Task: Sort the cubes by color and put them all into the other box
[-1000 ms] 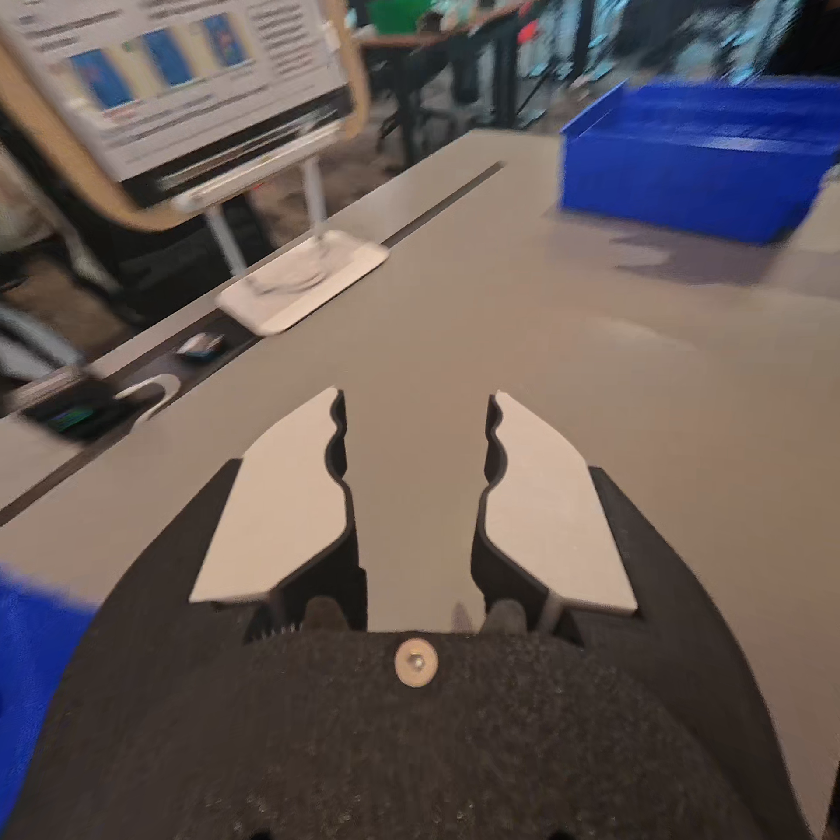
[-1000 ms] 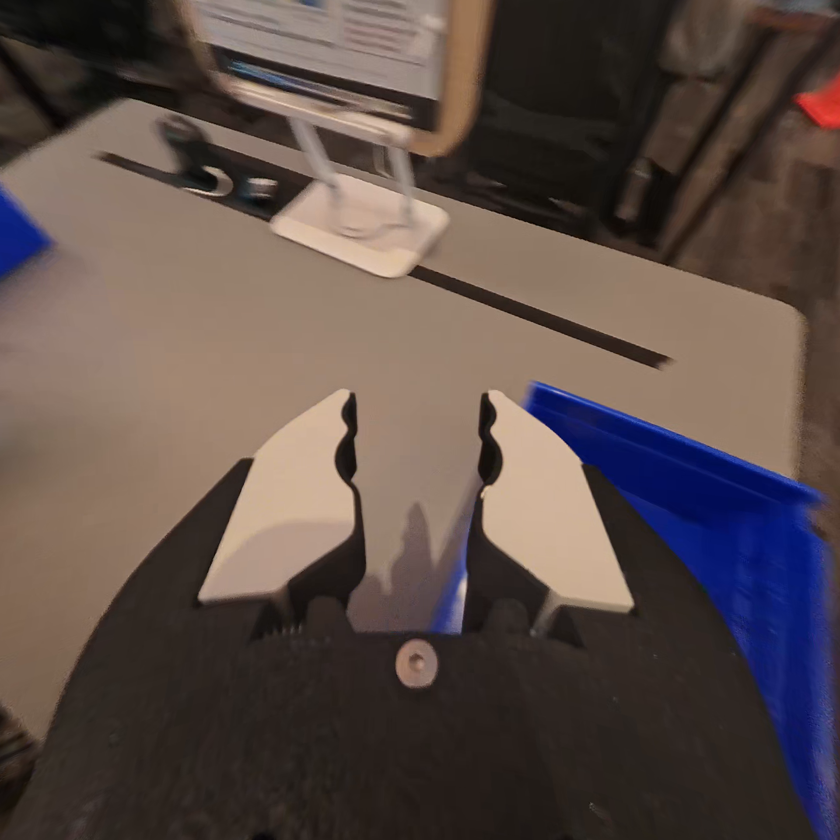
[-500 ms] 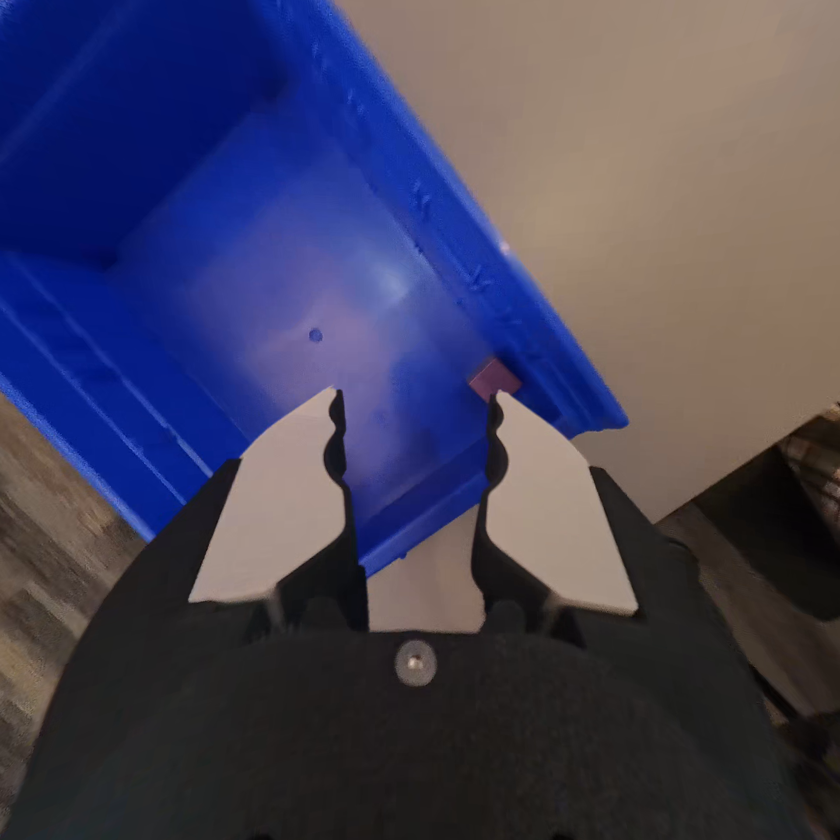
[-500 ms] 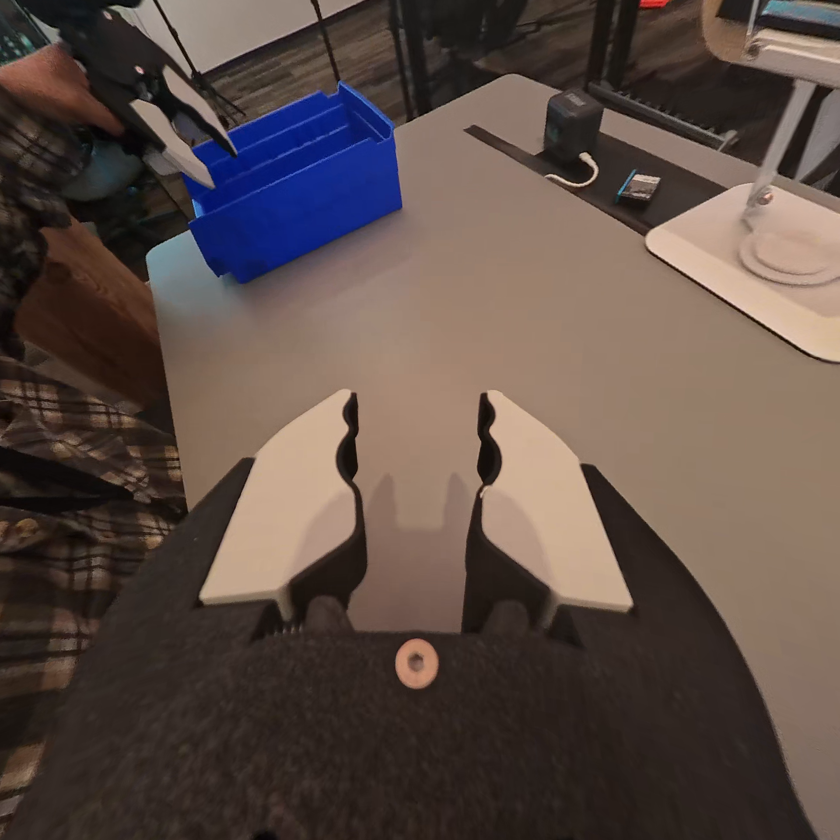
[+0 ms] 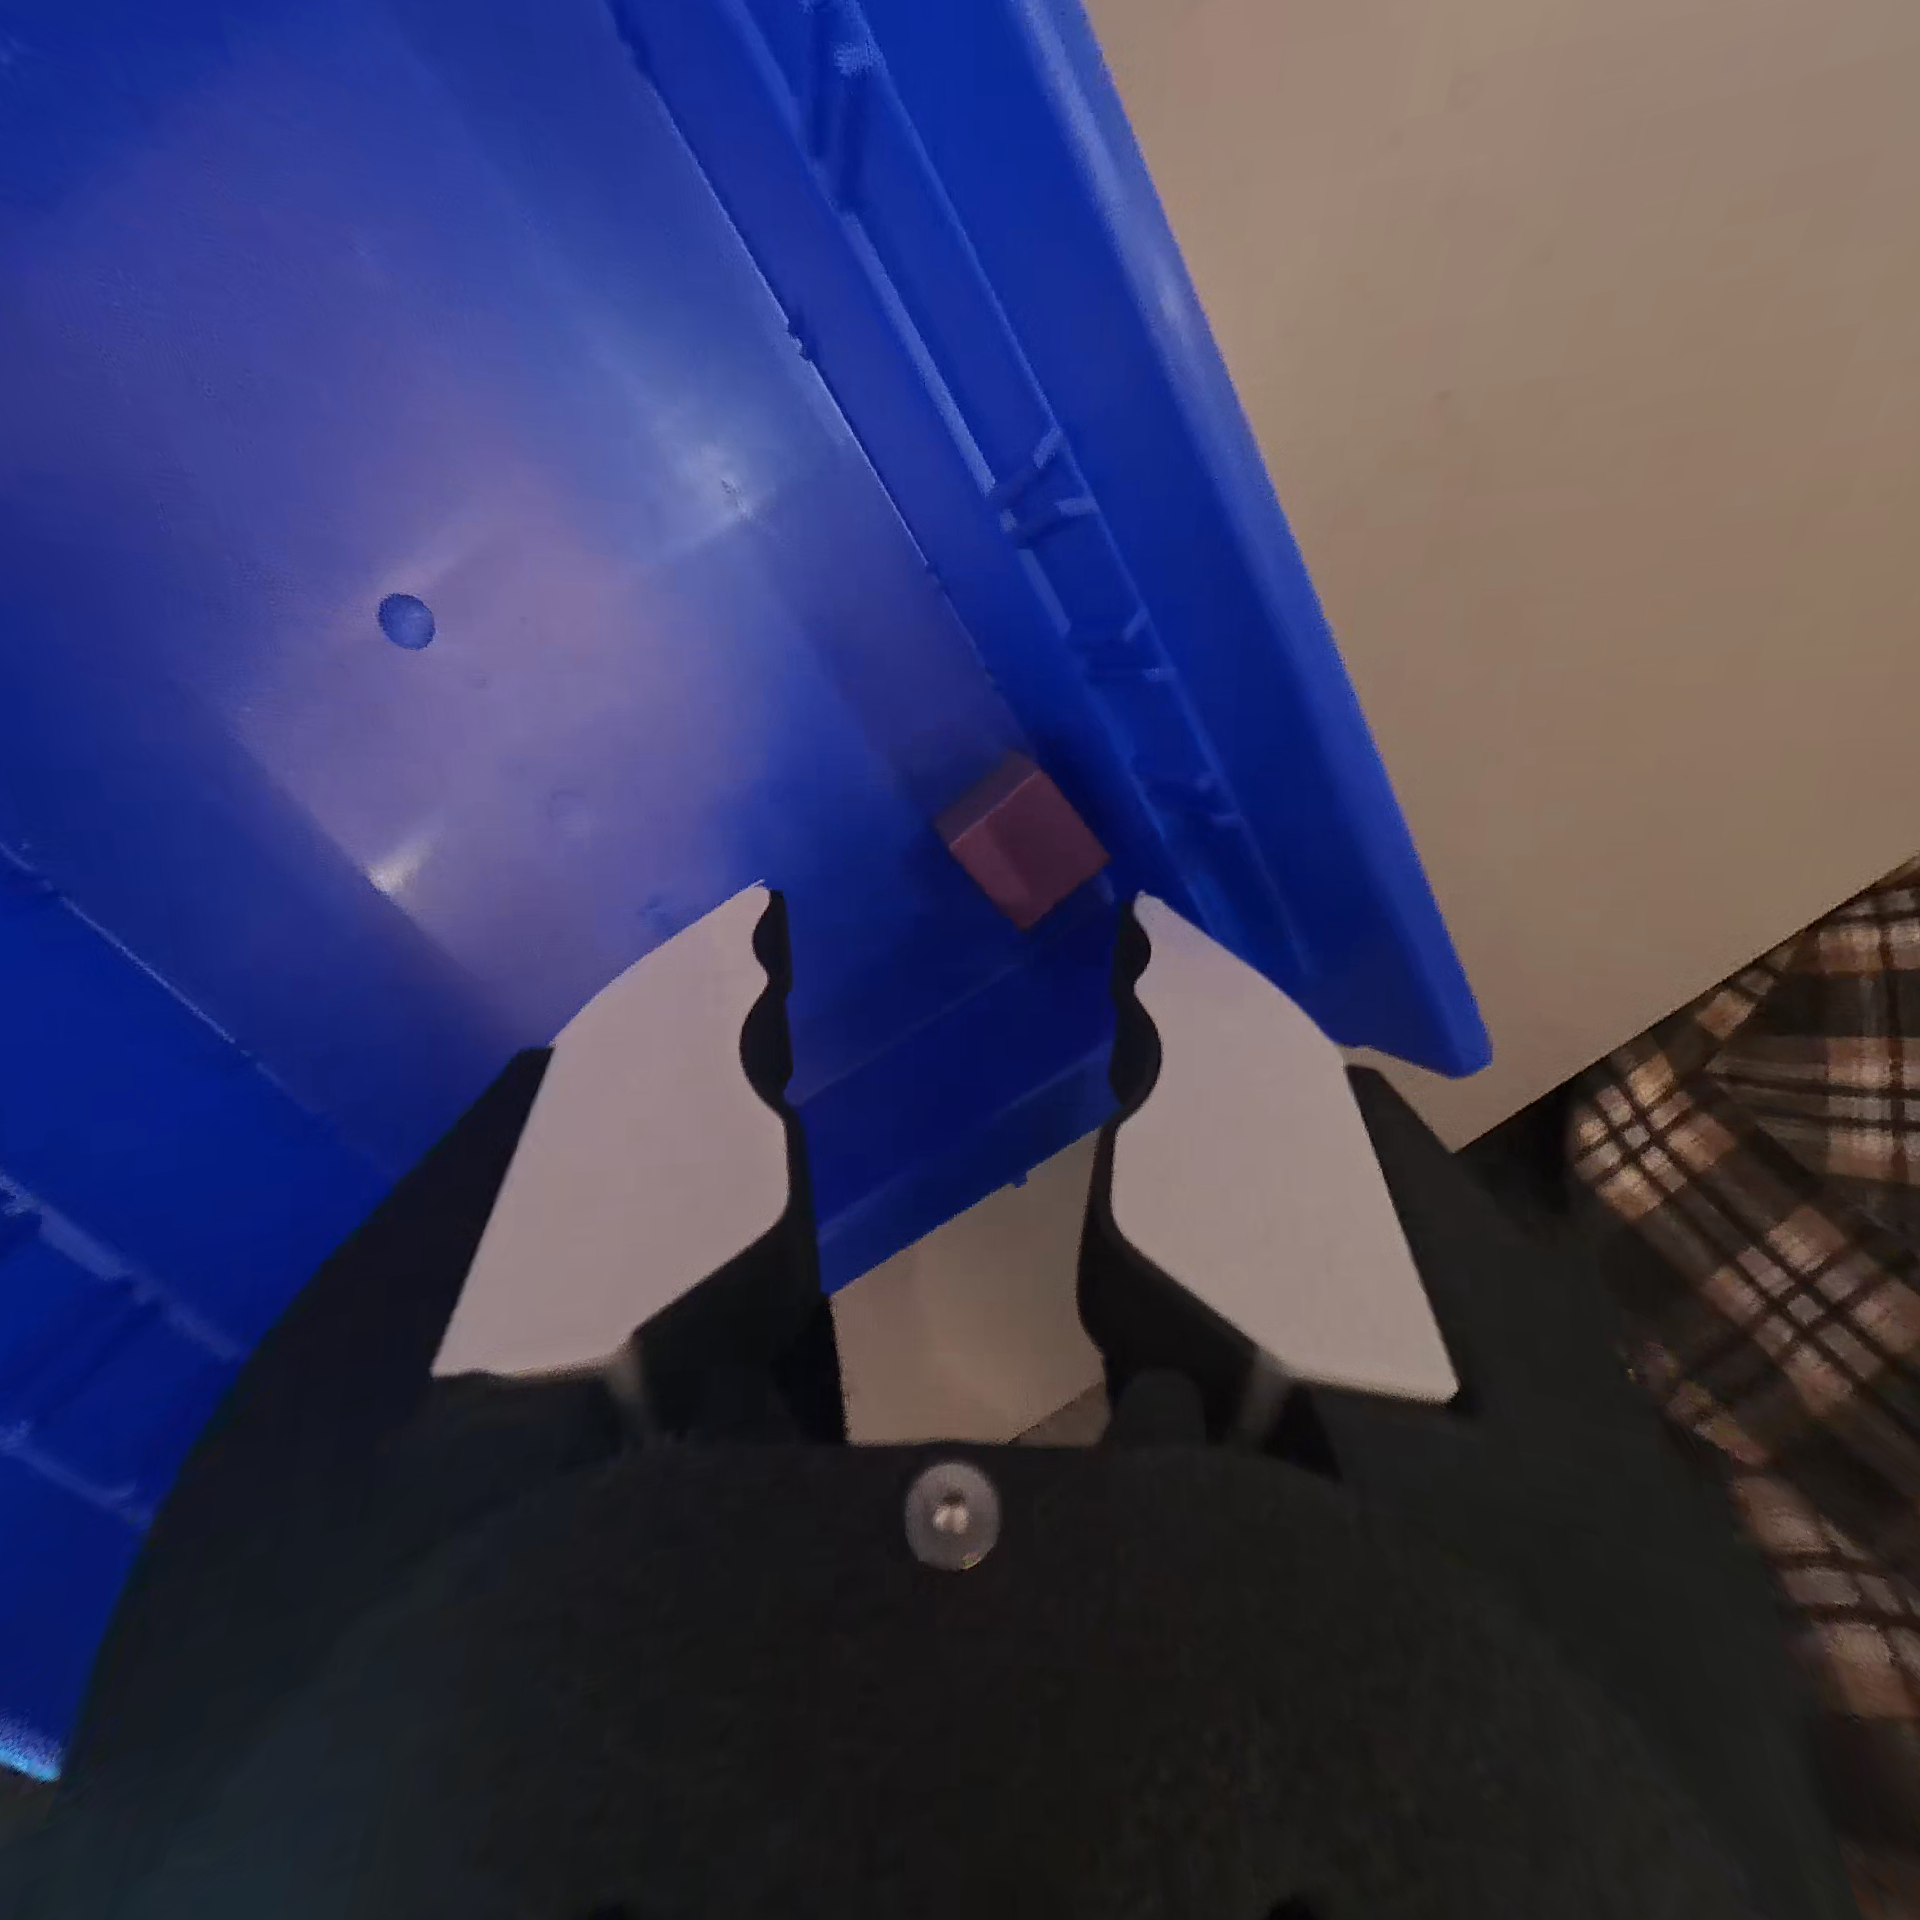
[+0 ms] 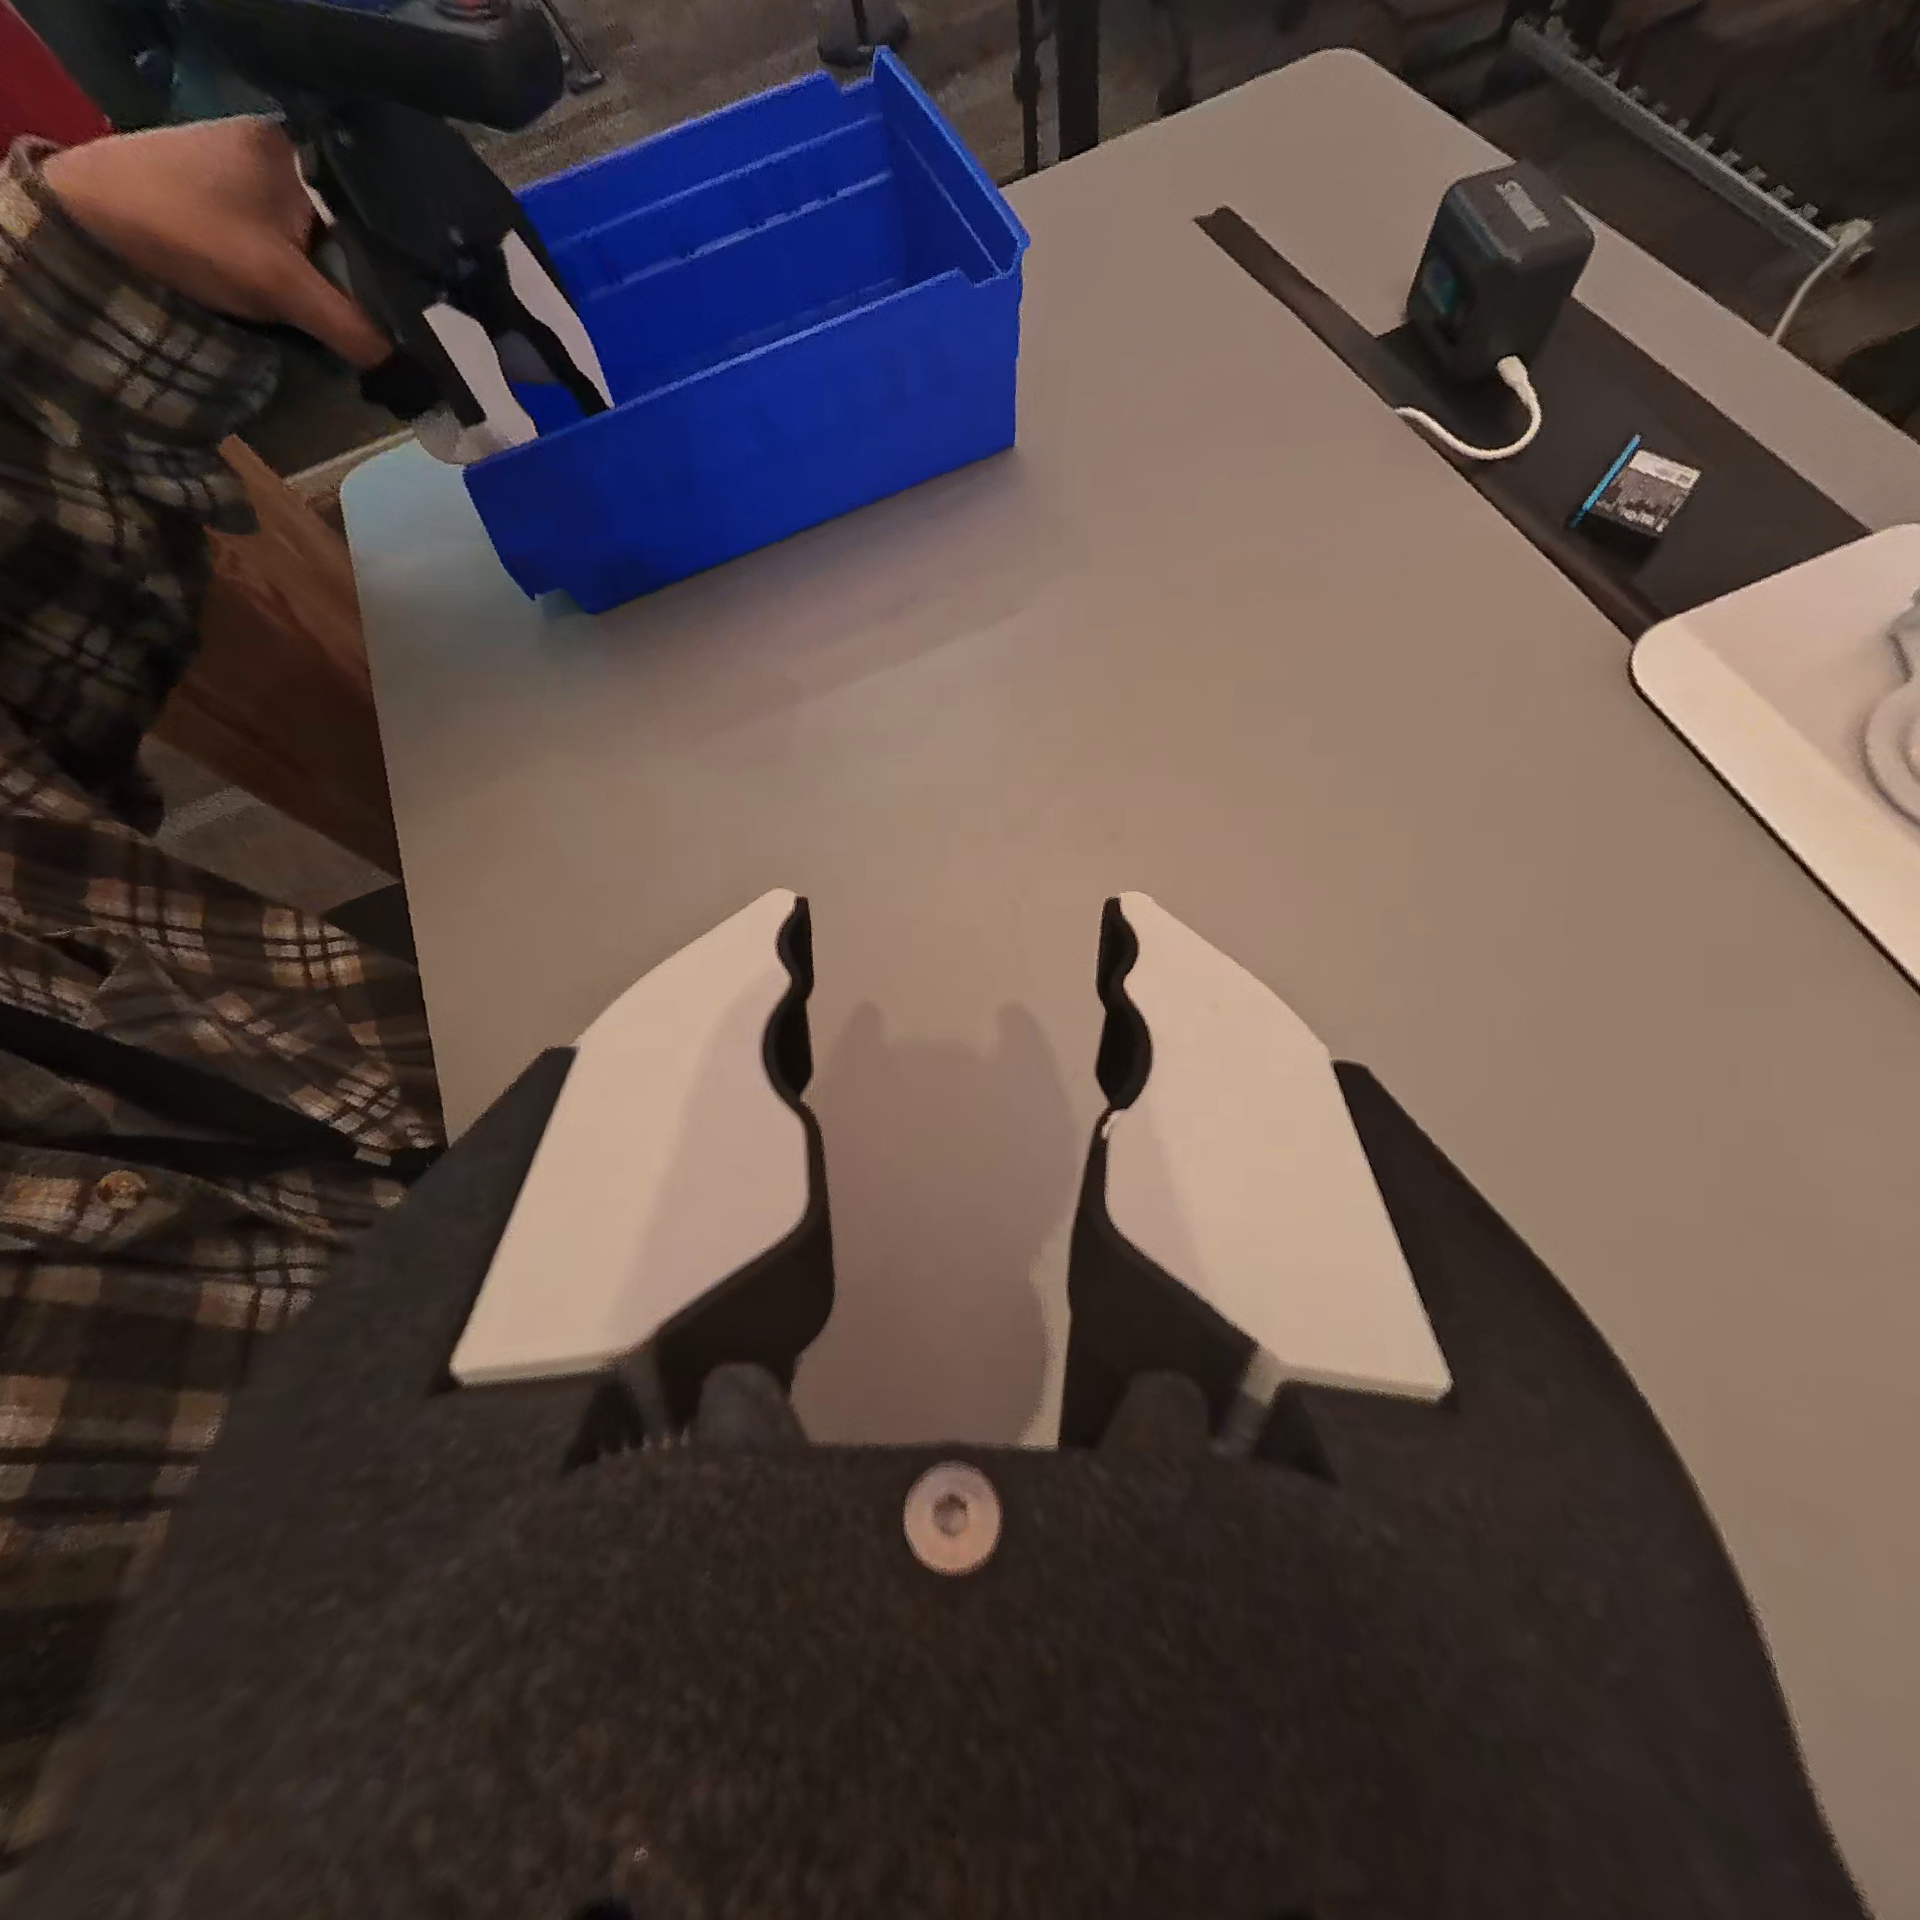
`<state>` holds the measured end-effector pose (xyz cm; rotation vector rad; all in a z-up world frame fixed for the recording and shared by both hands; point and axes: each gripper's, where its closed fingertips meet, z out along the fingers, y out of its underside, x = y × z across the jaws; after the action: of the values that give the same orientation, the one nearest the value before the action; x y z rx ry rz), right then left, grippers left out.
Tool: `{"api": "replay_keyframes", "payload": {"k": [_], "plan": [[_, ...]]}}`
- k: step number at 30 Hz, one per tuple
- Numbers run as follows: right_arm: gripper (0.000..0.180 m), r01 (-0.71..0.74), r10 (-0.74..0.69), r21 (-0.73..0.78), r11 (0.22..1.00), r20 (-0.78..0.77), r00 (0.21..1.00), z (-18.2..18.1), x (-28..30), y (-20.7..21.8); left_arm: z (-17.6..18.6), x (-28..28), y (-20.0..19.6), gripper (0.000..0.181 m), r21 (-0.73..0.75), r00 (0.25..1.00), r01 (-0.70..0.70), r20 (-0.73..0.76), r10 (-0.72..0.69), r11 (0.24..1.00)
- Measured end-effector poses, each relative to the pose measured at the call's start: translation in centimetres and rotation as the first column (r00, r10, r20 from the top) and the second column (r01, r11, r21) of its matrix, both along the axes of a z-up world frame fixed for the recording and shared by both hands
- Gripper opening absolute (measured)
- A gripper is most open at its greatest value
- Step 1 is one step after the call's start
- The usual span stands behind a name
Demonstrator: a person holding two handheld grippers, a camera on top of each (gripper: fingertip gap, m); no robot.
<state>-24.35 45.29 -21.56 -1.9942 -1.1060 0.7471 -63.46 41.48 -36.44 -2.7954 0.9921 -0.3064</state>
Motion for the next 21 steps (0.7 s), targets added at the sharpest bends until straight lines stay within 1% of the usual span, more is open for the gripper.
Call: {"api": "replay_keyframes", "payload": {"k": [4, 5, 8, 10, 14, 17, 21], "plan": [[0.053, -0.014, 0.014, 0.014, 1.000, 0.016, 1.000, 0.5, -0.6, -0.3, -0.8, 0.1, -0.7, 0.057, -0.034, 0.985, 0.171, -0.017, -0.172, 0.985], [0.054, -0.014, 0.014, 0.019, 1.000, 0.016, 1.000, 0.7, -0.7, -0.3, -1.0, 0.3, -1.0, 0.058, -0.044, 0.973, 0.229, -0.014, -0.230, 0.972], [0.054, -0.013, 0.012, 0.030, 0.999, 0.021, 1.000, 1.1, -0.7, -0.6, -1.4, 0.8, -1.2, 0.046, -0.054, 0.923, 0.385, 0.003, -0.385, 0.921], [0.055, -0.012, 0.011, 0.040, 0.999, 0.028, 1.000, 1.3, -0.7, -0.7, -1.7, 0.9, -1.0, 0.046, -0.063, 0.886, 0.462, 0.009, -0.463, 0.884], [0.057, -0.010, 0.008, 0.058, 0.998, 0.051, 0.999, 1.6, -0.4, -1.2, -2.3, 1.2, -0.7, 0.042, -0.084, 0.830, 0.557, 0.047, -0.555, 0.826], [0.058, 0.000, -0.006, 0.090, 0.996, 0.061, 0.998, 2.2, 0.0, -1.3, -2.7, 1.3, -0.8, 0.041, -0.110, 0.800, 0.600, 0.059, -0.598, 0.792], [0.058, 0.015, -0.020, 0.107, 0.994, 0.047, 0.999, 2.8, 0.3, -1.1, -3.5, 1.3, -1.2, 0.031, -0.142, 0.774, 0.631, 0.052, -0.631, 0.763]]}}
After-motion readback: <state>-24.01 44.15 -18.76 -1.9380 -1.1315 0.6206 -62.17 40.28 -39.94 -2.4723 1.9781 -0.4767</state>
